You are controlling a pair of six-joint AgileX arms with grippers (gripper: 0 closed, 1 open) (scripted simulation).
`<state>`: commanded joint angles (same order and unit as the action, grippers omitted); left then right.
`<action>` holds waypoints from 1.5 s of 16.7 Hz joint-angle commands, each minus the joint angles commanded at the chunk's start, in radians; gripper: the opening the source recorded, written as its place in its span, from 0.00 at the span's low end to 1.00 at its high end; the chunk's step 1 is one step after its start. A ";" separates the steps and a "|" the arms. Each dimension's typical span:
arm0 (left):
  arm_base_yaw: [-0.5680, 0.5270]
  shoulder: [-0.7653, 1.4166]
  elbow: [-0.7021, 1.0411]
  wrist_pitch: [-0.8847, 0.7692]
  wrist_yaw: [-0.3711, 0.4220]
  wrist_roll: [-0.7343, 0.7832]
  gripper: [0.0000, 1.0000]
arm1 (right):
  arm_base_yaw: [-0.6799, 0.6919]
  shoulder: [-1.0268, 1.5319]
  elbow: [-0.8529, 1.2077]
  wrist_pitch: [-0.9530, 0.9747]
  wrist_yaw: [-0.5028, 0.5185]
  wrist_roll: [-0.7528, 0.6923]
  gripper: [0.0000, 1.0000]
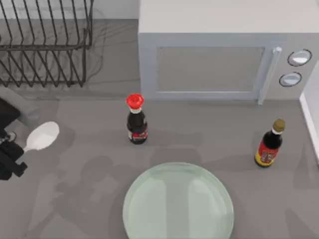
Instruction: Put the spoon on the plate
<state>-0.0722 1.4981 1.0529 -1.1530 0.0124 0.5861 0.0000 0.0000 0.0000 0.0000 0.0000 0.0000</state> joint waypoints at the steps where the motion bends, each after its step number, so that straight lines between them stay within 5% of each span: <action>1: -0.027 0.026 0.021 -0.008 -0.001 -0.082 0.00 | 0.000 0.000 0.000 0.000 0.000 0.000 1.00; 6: -0.198 0.170 0.129 -0.044 -0.004 -0.639 0.00 | 0.000 0.000 0.000 0.000 0.000 0.000 1.00; 18: -0.665 0.443 0.329 -0.047 0.001 -2.309 0.00 | 0.000 0.000 0.000 0.000 0.000 0.000 1.00; 25: -0.849 0.457 0.384 0.031 -0.015 -2.959 0.00 | 0.000 0.000 0.000 0.000 0.000 0.000 1.00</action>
<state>-0.9207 1.9554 1.4374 -1.1225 -0.0031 -2.3727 0.0000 0.0000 0.0000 0.0000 0.0000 0.0000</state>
